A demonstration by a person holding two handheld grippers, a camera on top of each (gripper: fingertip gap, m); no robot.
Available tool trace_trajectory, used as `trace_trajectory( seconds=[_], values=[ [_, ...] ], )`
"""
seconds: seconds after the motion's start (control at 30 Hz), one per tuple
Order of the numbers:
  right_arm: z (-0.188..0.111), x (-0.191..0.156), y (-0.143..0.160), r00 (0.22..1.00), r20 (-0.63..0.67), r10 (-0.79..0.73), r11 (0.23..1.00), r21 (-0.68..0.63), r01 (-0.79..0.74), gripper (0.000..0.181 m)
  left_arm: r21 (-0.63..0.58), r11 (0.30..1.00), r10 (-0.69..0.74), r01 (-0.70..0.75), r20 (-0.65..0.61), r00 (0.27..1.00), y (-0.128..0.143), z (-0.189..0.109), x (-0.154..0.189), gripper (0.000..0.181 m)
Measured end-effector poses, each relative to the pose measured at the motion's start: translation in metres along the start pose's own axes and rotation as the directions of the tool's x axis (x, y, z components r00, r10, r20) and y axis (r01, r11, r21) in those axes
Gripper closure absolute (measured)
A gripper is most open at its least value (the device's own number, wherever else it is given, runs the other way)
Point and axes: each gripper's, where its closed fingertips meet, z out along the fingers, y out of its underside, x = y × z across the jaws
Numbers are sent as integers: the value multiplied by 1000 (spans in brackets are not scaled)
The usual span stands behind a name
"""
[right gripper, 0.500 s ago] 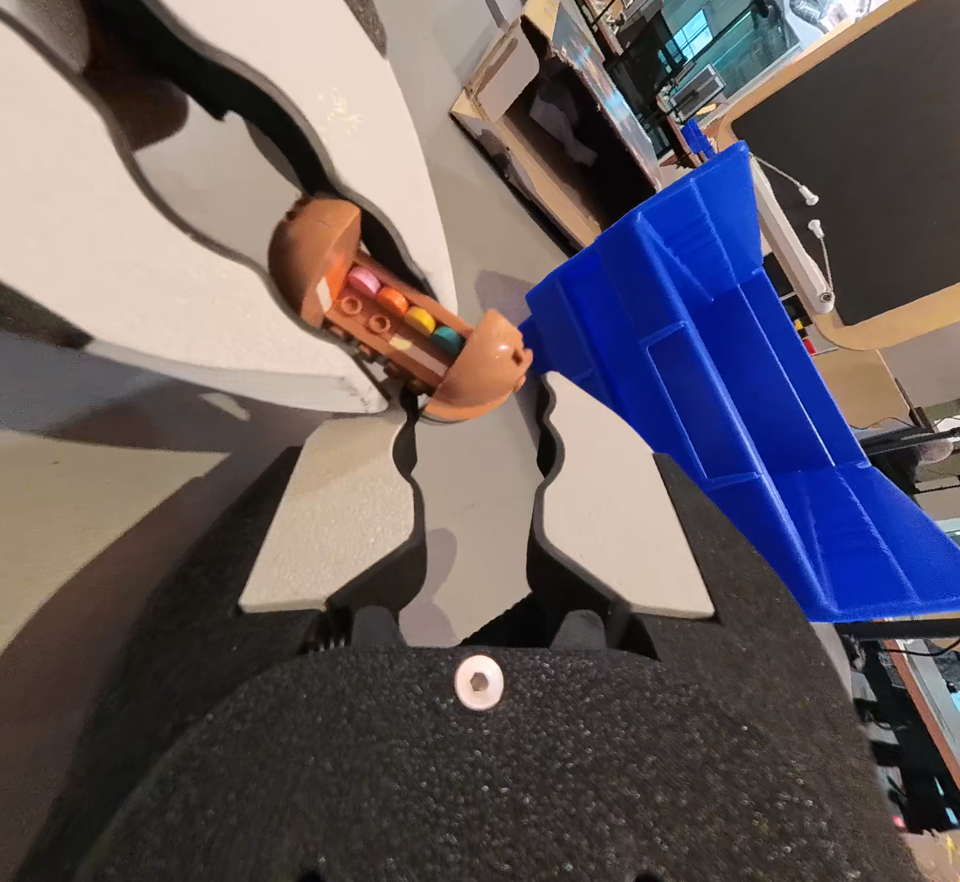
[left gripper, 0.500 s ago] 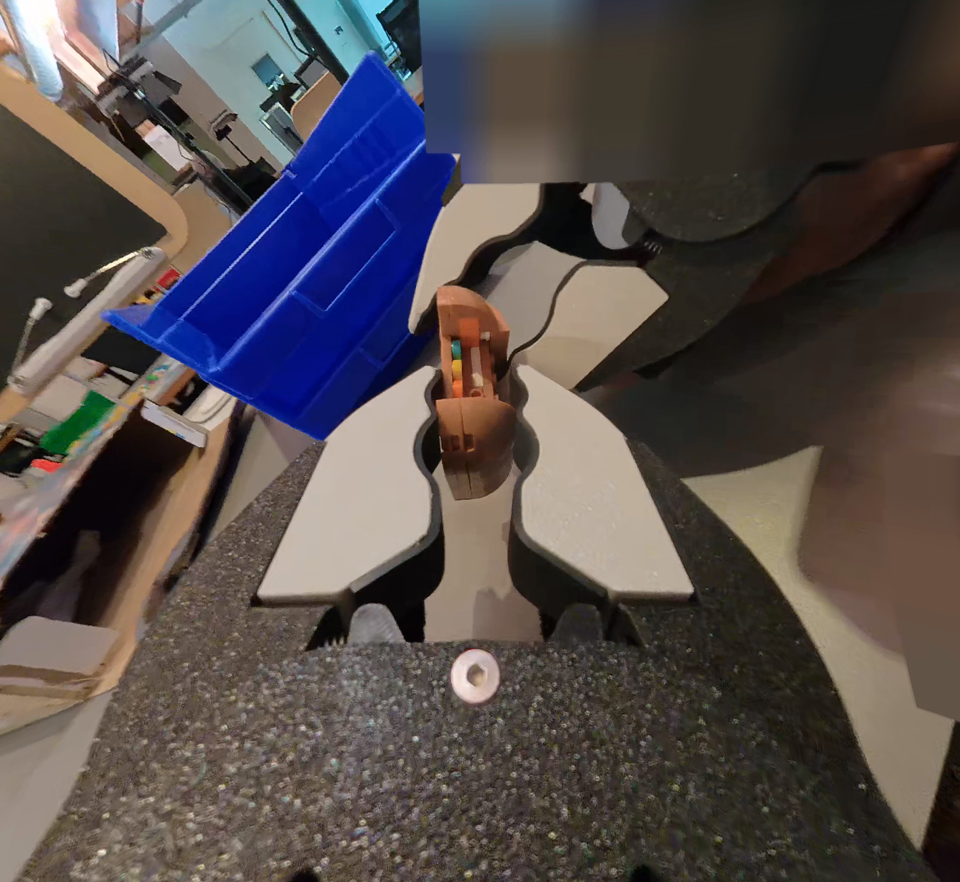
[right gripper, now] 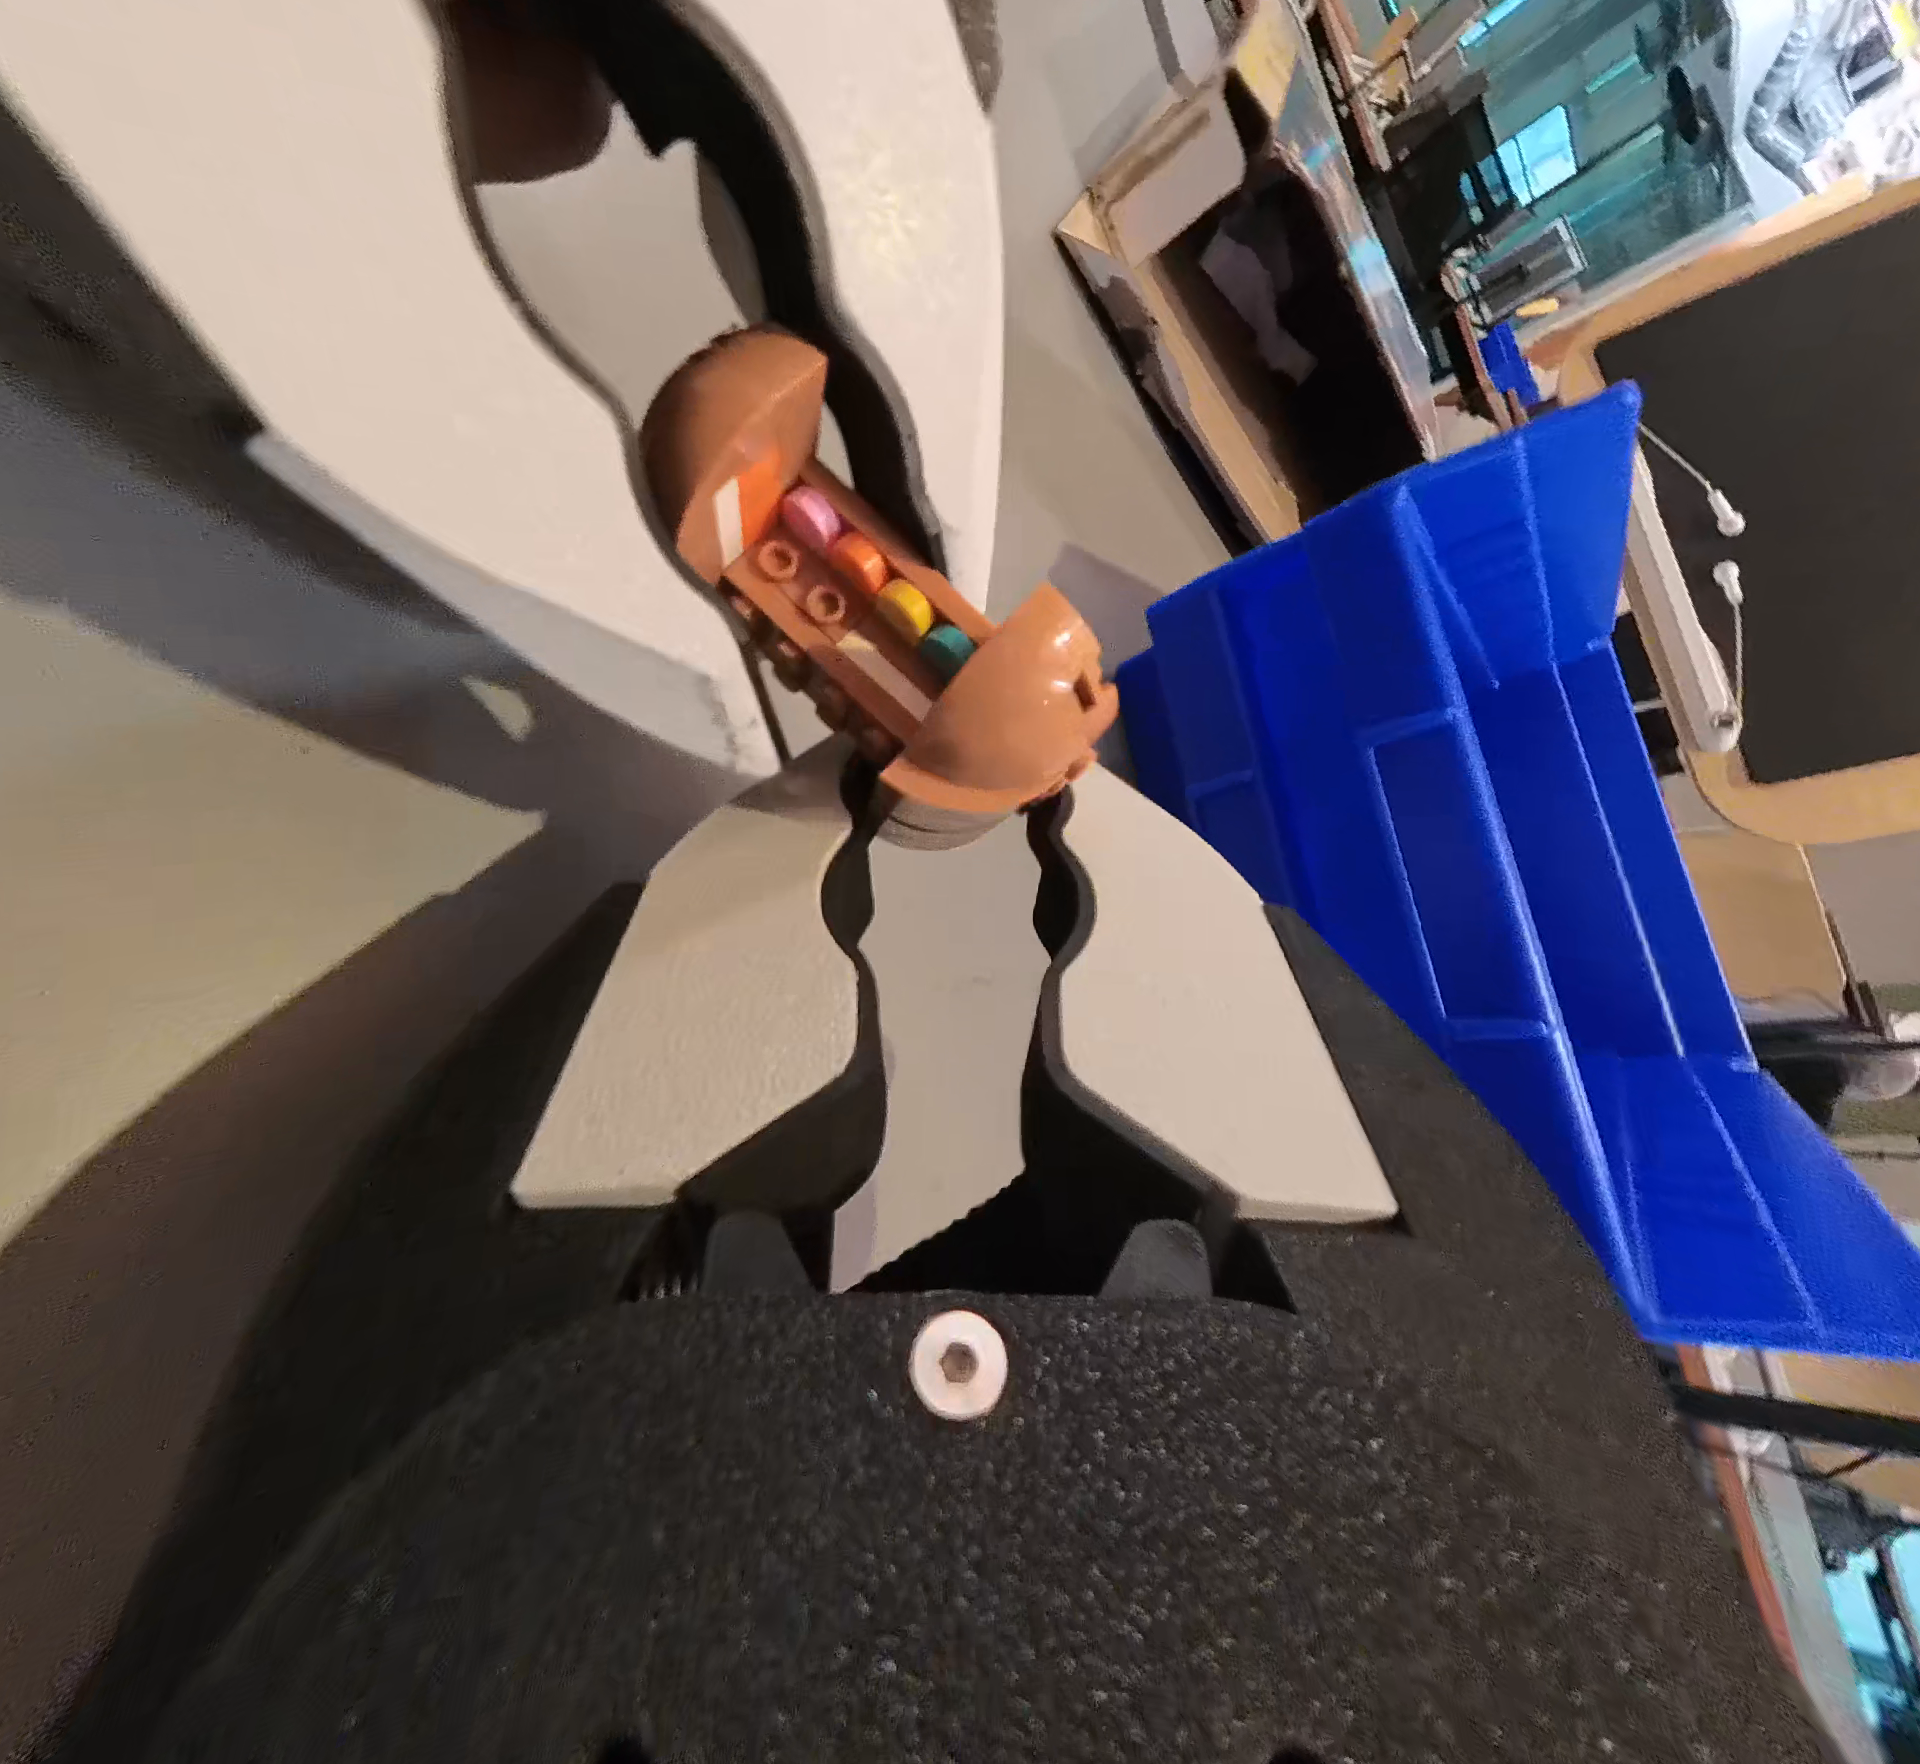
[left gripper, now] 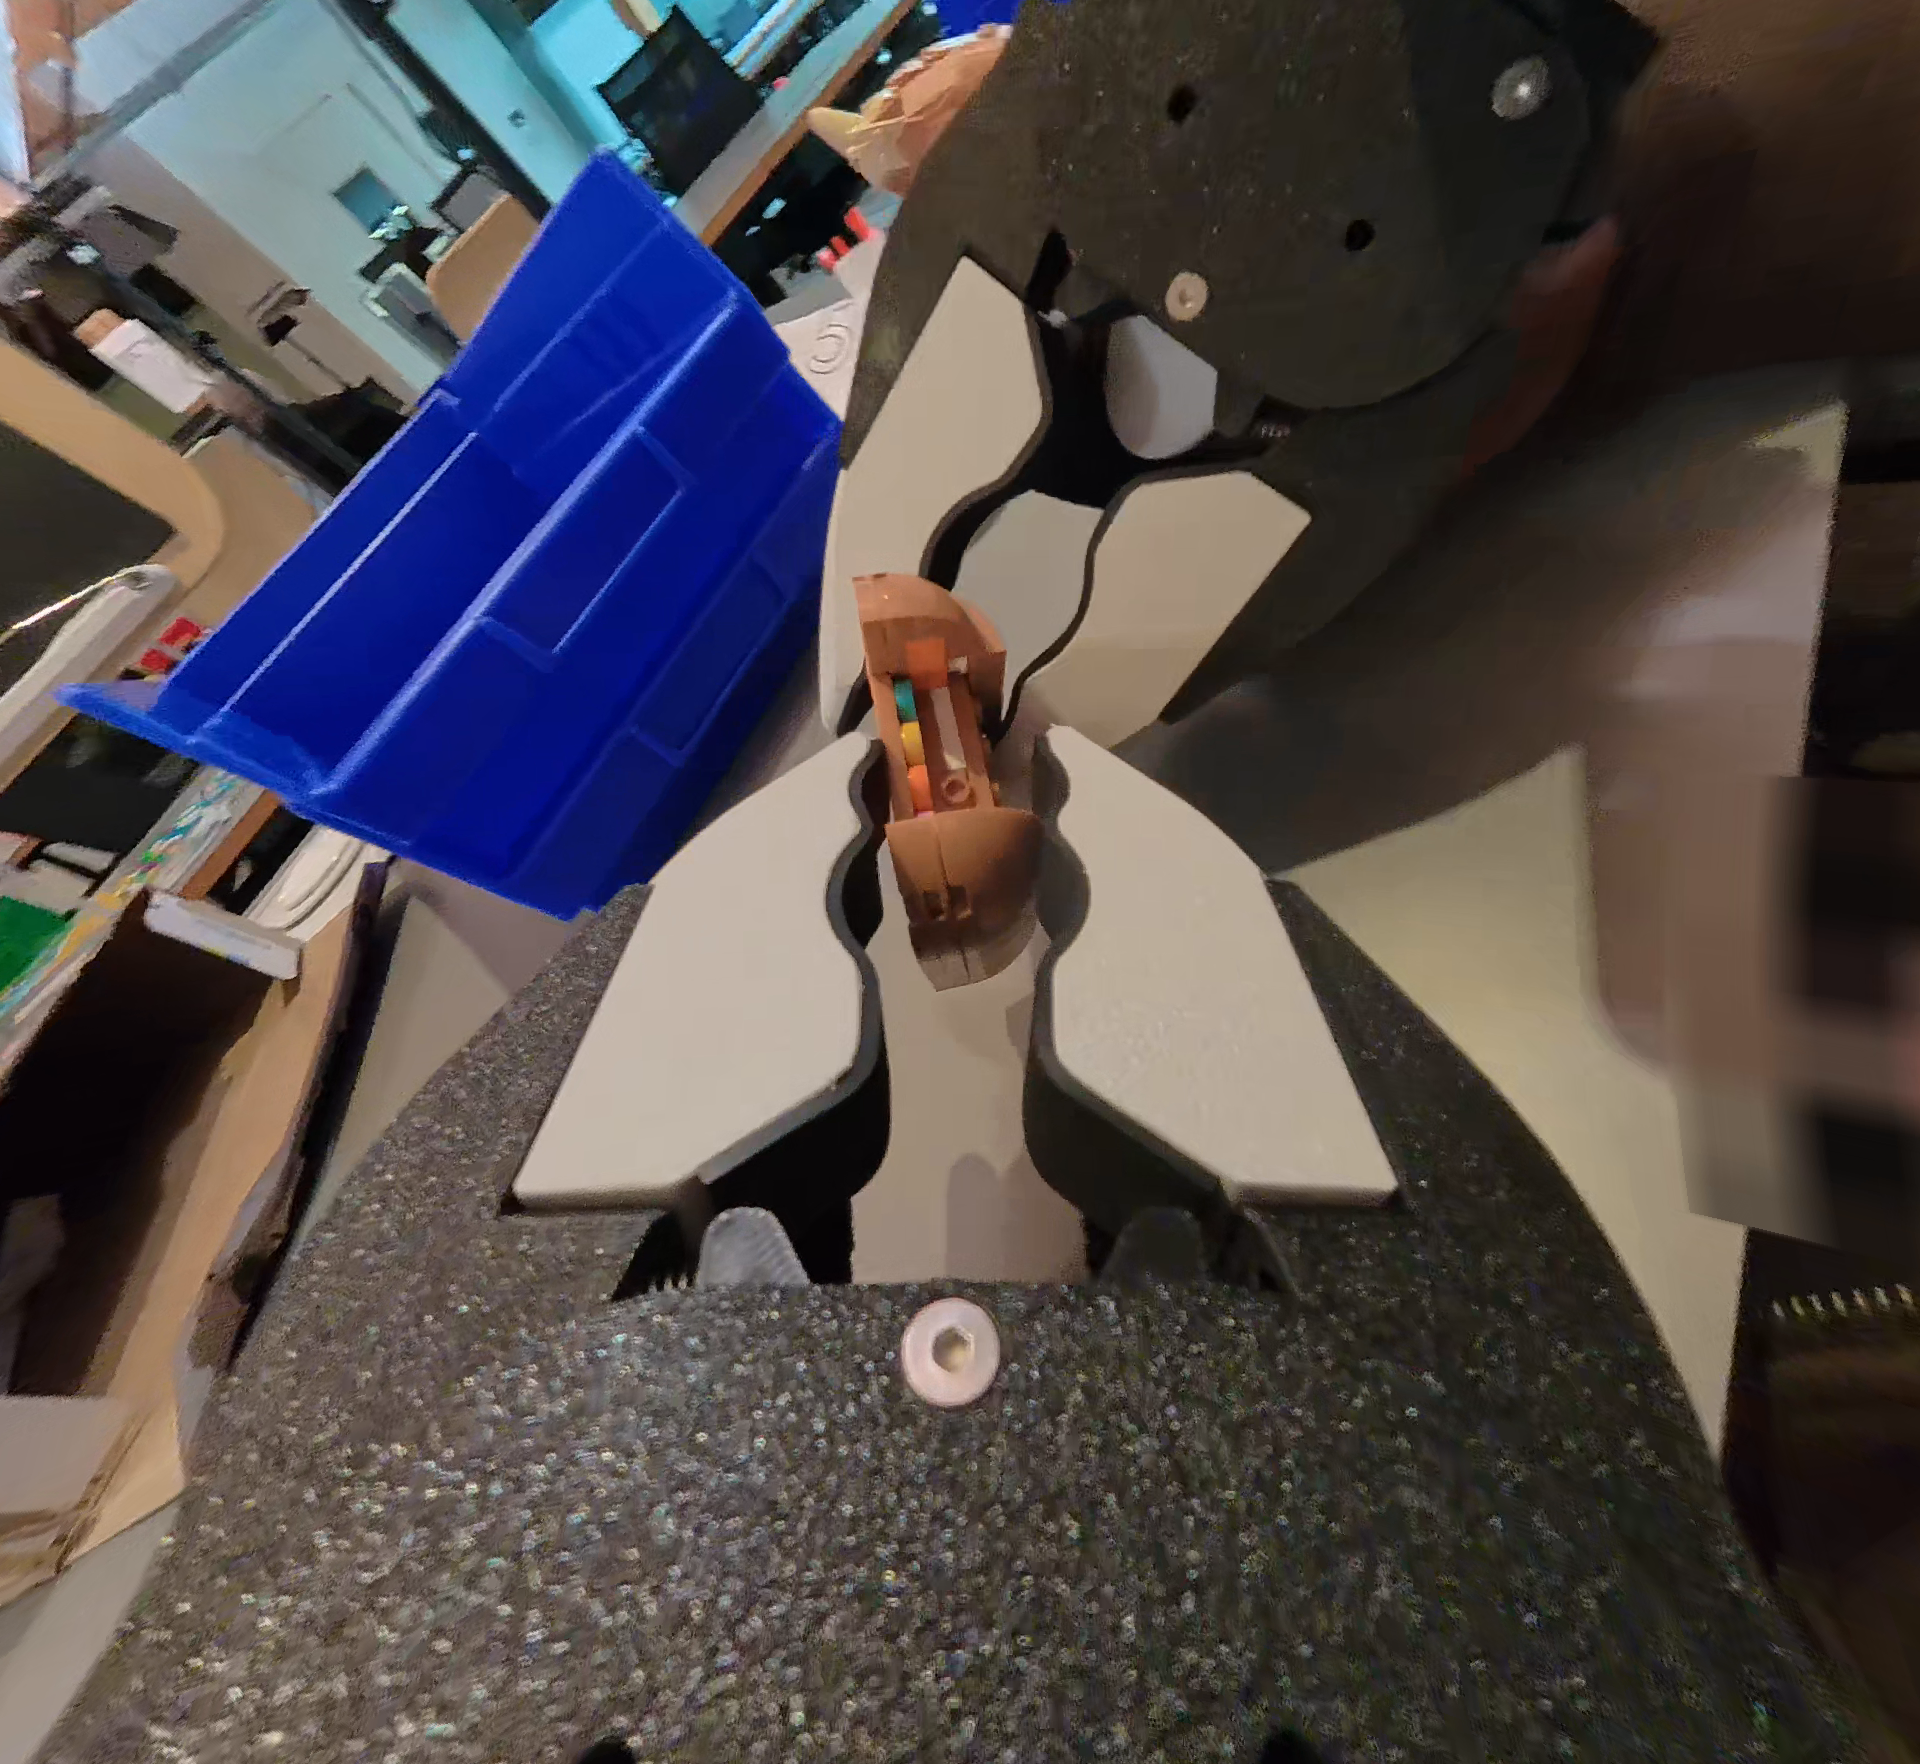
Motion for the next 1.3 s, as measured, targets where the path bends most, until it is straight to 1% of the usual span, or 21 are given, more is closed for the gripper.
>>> trace_trajectory(
  seconds=[0.07, 0.13, 0.2, 0.3, 0.37, 0.43, 0.5, 0.6, 0.67, 0.73, 0.77, 0.83, 0.93, 1.03, 1.1, 1.2, 1.3],
  values=[
    [-1, -6, -3, 999, 38, -24, 1000, 13, 24, 153, -1, 1000, 3, -3, -45, 999, 2, -4, 3, 154],
    [0, -8, -4, 998, 67, -17, 1000, 14, 16, 153, -15, 1000, -28, 27, -69, 997, 5, -5, 3, 154],
    [1, -9, -3, 996, 86, -9, 1000, 9, 8, 153, -29, 997, -79, 77, -92, 993, 7, -5, 3, 154],
    [-1, -8, -5, 996, 86, 13, 999, 41, -16, 152, 4, 985, -168, 170, -120, 978, 4, -6, 2, 155],
    [-1, -4, -7, 999, 53, 5, 997, 70, -9, 151, 27, 968, -243, 249, -133, 961, 1, -6, -1, 156],
    [-1, 1, -10, 999, -21, -29, 995, 90, 30, 150, 54, 946, -311, 318, -117, 943, -1, -8, -11, 162],
    [1, 4, -8, 993, -88, -75, 995, 61, 81, 150, 92, 918, -374, 385, -116, 920, -4, -10, -19, 164],
    [6, 4, 4, 989, -105, -104, 995, -18, 103, 150, 105, 873, -469, 476, -85, 879, 0, -12, -34, 167],
    [7, 6, 7, 991, -105, -81, 996, -31, 79, 150, 61, 853, -513, 518, -88, 854, 7, -9, -35, 169],
    [6, 8, 8, 994, -102, -32, 999, -25, 29, 150, -34, 835, -549, 549, -111, 828, 17, -3, -30, 174],
    [6, 10, 10, 995, -99, -4, 1000, -27, 2, 150, -93, 824, -567, 559, -122, 815, 23, 0, -26, 175],
    [7, 13, 17, 994, -99, 46, 997, -49, -51, 150, -143, 802, -597, 581, -124, 793, 29, 4, -25, 172],
    [8, 20, 33, 987, -135, 92, 987, -119, -108, 153, -181, 794, -601, 581, -88, 794, 37, 8, -30, 162],
    [7, 25, 44, 980, -166, 110, 976, -170, -138, 155, -130, 821, -564, 556, -31, 825, 38, 6, -43, 149],
    [7, 26, 47, 977, -175, 122, 972, -178, -153, 155, -83, 848, -526, 524, -15, 850, 37, -1, -49, 144],
    [6, 26, 47, 977, -172, 130, 972, -174, -160, 156, -65, 874, -480, 482, 48, 876, 41, -25, -62, 144],
    [6, 25, 48, 978, -171, 121, 972, -179, -152, 156, -23, 890, -450, 456, 128, 884, 42, -69, -88, 144]
  ],
)
